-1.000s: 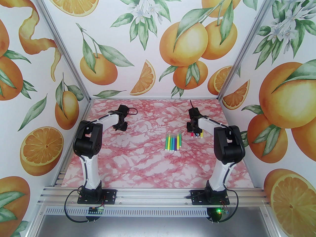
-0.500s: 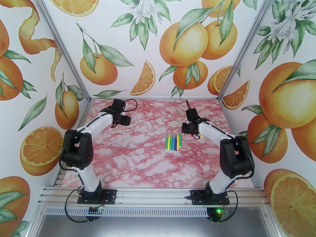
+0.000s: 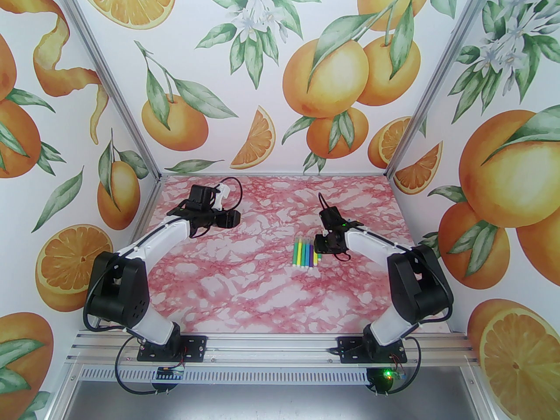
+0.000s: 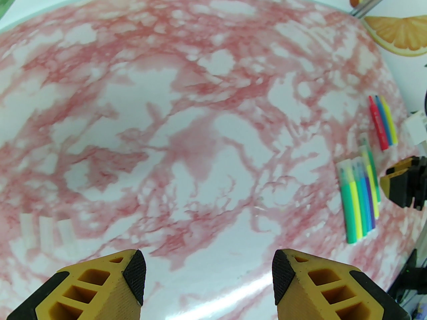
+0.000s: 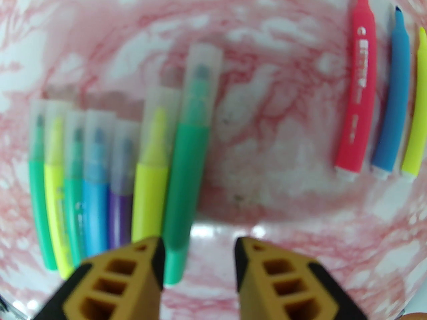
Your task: Open the pen caps
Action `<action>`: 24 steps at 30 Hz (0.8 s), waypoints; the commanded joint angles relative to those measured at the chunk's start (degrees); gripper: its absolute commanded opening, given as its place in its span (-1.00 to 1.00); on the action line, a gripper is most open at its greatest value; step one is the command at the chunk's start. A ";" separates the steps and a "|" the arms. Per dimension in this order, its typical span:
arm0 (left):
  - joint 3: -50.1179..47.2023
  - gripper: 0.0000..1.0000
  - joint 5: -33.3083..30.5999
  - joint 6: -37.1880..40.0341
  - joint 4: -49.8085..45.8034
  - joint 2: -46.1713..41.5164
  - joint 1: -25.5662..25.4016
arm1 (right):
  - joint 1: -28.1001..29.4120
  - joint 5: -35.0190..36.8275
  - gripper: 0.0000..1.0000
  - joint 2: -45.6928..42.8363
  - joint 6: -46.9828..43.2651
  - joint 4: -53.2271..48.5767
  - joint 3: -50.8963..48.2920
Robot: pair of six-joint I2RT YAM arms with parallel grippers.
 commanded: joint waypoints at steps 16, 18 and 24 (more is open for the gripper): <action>-2.75 0.35 3.45 -0.09 5.19 -3.29 -0.49 | 0.44 -1.32 -0.28 2.96 1.32 0.99 0.16; -2.62 0.35 3.63 0.00 5.16 -3.20 -0.49 | 0.44 -0.96 -0.29 3.19 1.50 0.96 0.23; -2.57 0.36 3.56 0.41 4.86 -3.35 -0.50 | 0.44 -0.48 -0.30 3.65 1.81 1.01 0.34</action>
